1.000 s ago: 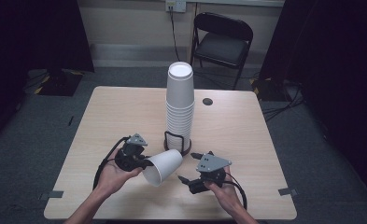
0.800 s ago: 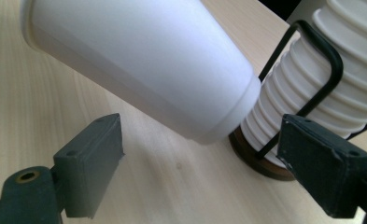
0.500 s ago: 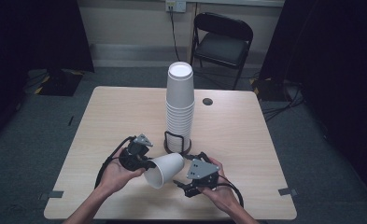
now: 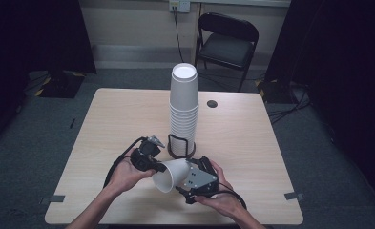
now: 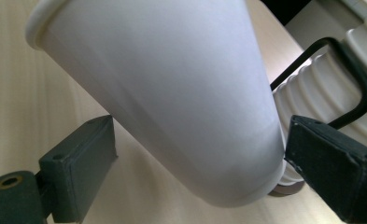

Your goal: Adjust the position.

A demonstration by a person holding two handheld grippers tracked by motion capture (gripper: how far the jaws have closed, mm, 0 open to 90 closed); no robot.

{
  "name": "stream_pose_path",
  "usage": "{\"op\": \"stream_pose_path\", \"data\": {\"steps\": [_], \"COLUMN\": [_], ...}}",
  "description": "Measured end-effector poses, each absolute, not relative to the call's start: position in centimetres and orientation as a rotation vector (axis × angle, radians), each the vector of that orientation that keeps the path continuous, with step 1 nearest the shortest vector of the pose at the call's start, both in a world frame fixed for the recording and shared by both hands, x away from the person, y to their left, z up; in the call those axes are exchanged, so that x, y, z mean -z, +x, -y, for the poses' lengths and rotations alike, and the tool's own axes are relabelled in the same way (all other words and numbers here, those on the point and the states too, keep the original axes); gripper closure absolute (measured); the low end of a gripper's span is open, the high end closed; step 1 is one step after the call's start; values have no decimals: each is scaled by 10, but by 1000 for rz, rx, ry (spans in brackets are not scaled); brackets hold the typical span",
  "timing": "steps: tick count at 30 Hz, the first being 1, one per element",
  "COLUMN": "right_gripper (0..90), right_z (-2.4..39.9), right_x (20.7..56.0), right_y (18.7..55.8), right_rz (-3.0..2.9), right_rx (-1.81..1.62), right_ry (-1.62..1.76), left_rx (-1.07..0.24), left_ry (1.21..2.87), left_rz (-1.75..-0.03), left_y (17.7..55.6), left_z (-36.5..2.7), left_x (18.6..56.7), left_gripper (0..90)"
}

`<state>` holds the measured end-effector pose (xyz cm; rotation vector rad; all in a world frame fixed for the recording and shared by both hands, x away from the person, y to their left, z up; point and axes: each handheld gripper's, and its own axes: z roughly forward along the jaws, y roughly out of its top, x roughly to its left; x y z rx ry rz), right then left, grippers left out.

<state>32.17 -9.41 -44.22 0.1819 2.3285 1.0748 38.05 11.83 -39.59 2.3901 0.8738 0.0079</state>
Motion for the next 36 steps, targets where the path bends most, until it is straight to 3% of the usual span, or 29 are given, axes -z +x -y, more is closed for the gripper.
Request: {"op": "stream_pose_path", "data": {"steps": [18,36], "right_gripper": [78,85], "right_z": [78,73], "right_x": [442,437], "right_y": [313,310], "right_rz": [-2275,-2235], "right_rx": [-1154,-1196], "right_ry": [140,128], "left_rx": [106,135], "left_ry": [2350,2322], "left_rz": [-874,-889], "left_y": [384,383], "left_z": [-99,-94], "left_x": [401,405], "left_gripper": [873,877]}}
